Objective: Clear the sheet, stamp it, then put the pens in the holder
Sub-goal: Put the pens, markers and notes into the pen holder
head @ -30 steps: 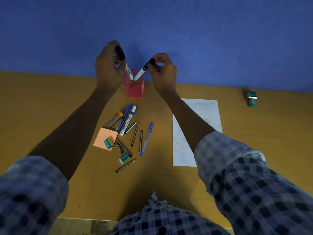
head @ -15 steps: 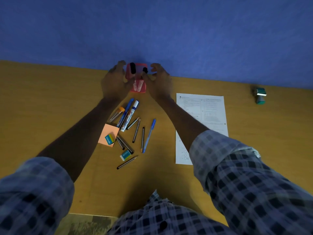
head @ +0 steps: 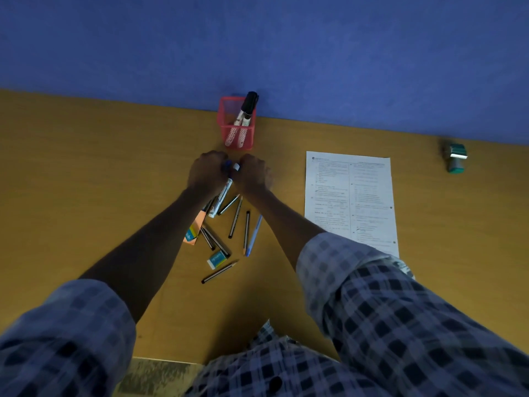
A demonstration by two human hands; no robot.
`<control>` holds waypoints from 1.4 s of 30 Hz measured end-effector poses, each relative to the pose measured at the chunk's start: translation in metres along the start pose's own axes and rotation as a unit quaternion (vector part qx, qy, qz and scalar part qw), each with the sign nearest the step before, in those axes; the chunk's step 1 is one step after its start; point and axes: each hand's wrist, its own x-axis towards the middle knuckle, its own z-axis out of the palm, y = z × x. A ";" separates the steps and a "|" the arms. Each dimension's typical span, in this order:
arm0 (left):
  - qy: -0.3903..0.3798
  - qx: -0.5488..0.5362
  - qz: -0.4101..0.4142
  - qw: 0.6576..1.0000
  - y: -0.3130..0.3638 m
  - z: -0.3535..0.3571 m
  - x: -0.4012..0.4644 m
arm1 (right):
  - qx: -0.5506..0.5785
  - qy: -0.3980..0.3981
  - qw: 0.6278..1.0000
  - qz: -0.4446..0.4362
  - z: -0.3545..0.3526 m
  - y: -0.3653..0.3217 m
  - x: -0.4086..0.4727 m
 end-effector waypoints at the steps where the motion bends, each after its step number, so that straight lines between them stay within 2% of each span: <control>1: -0.006 0.007 0.010 1.000 0.000 0.000 0.002 | 0.004 0.001 1.000 0.001 0.002 -0.002 0.001; 8: -0.002 -0.003 0.029 1.000 0.002 -0.005 0.008 | 0.068 -0.009 0.997 0.031 -0.006 -0.008 0.007; 11: 0.056 -0.036 0.039 0.997 0.007 -0.013 0.008 | 0.167 -0.010 0.985 0.037 -0.018 -0.009 0.008; 15: 0.138 -0.064 0.076 0.985 0.012 -0.033 0.008 | 0.204 0.008 0.979 0.009 -0.039 -0.010 0.008; 18: 0.182 -0.102 0.113 0.972 0.021 -0.055 0.008 | 0.235 0.054 0.970 -0.024 -0.064 -0.015 0.008; 23: 0.257 -0.175 0.136 0.941 0.040 -0.088 0.018 | 0.300 0.163 0.936 -0.080 -0.107 -0.029 0.012; 27: 0.308 -0.201 0.161 0.916 0.053 -0.108 0.034 | 0.330 0.220 0.907 -0.141 -0.127 -0.043 0.017; 30: 0.321 -0.176 0.169 0.915 0.057 -0.112 0.048 | 0.292 0.245 0.906 -0.185 -0.130 -0.048 0.023; 33: 0.293 -0.144 0.173 0.929 0.056 -0.103 0.059 | 0.214 0.245 0.920 -0.218 -0.121 -0.046 0.028; 39: 0.209 -0.037 0.096 0.972 0.042 -0.075 0.073 | 0.066 0.207 0.954 -0.206 -0.094 -0.029 0.039; 42: 0.194 0.031 0.089 0.977 0.039 -0.066 0.074 | 0.012 0.216 0.954 -0.206 -0.085 -0.024 0.044</control>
